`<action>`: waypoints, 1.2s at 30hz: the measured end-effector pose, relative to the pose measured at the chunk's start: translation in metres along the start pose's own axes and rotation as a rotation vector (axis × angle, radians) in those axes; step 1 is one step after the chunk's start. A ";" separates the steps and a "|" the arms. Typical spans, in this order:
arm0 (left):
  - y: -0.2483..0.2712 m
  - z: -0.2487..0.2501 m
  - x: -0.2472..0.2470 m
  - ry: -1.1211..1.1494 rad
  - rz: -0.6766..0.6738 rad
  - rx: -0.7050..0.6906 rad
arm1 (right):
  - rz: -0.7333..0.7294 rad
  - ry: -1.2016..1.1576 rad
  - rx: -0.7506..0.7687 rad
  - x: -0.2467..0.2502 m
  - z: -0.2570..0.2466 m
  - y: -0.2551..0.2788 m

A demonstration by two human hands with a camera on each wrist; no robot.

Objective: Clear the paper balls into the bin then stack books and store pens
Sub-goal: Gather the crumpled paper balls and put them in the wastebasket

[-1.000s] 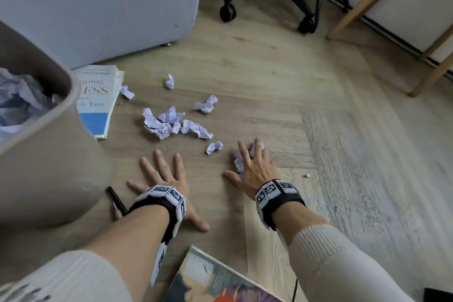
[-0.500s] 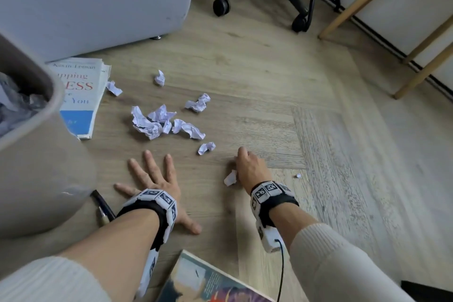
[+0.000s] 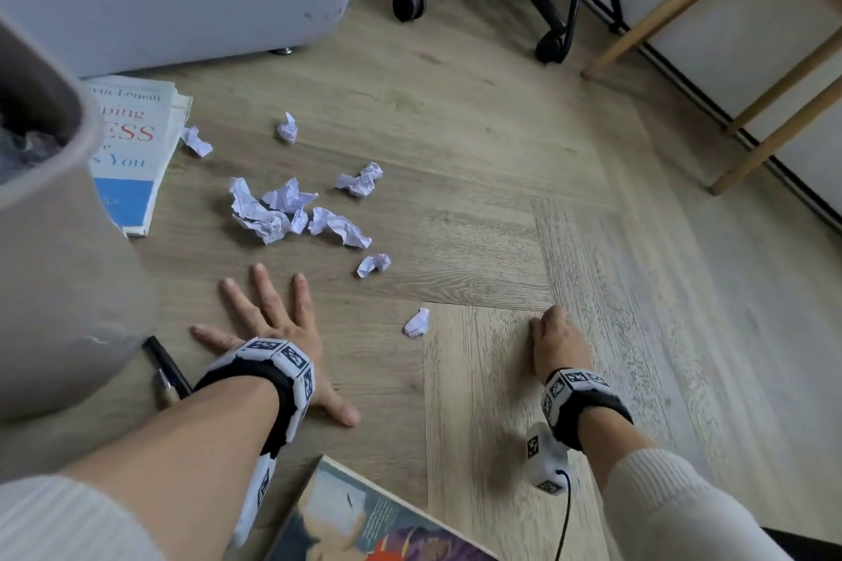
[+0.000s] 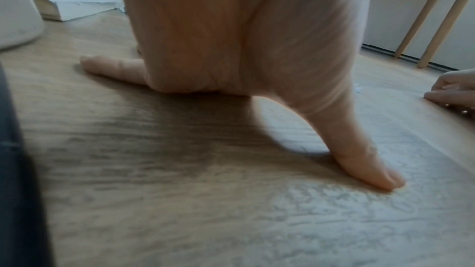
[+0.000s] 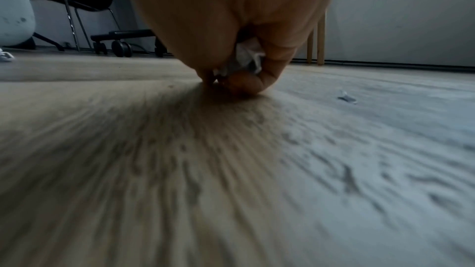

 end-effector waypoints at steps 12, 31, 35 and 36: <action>0.003 0.000 -0.001 -0.011 0.028 -0.023 | -0.072 -0.478 -0.177 0.014 0.052 -0.003; 0.001 -0.001 -0.002 0.008 0.026 -0.044 | 0.054 -0.590 -0.363 0.039 0.122 0.010; 0.001 0.000 -0.002 -0.004 0.027 -0.040 | -0.039 -0.327 -0.300 0.023 0.133 0.024; 0.002 0.000 -0.001 -0.008 0.028 -0.037 | -0.056 -0.305 -0.297 0.018 0.131 0.027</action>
Point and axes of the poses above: each hand's wrist, its own y-axis away from the middle knuckle, its own x-axis out of the back of the hand, z = x × y, the point moved 9 cm from there along -y, towards the middle knuckle, and after that the axes turned 9 degrees about -x, right-handed, at the moved point
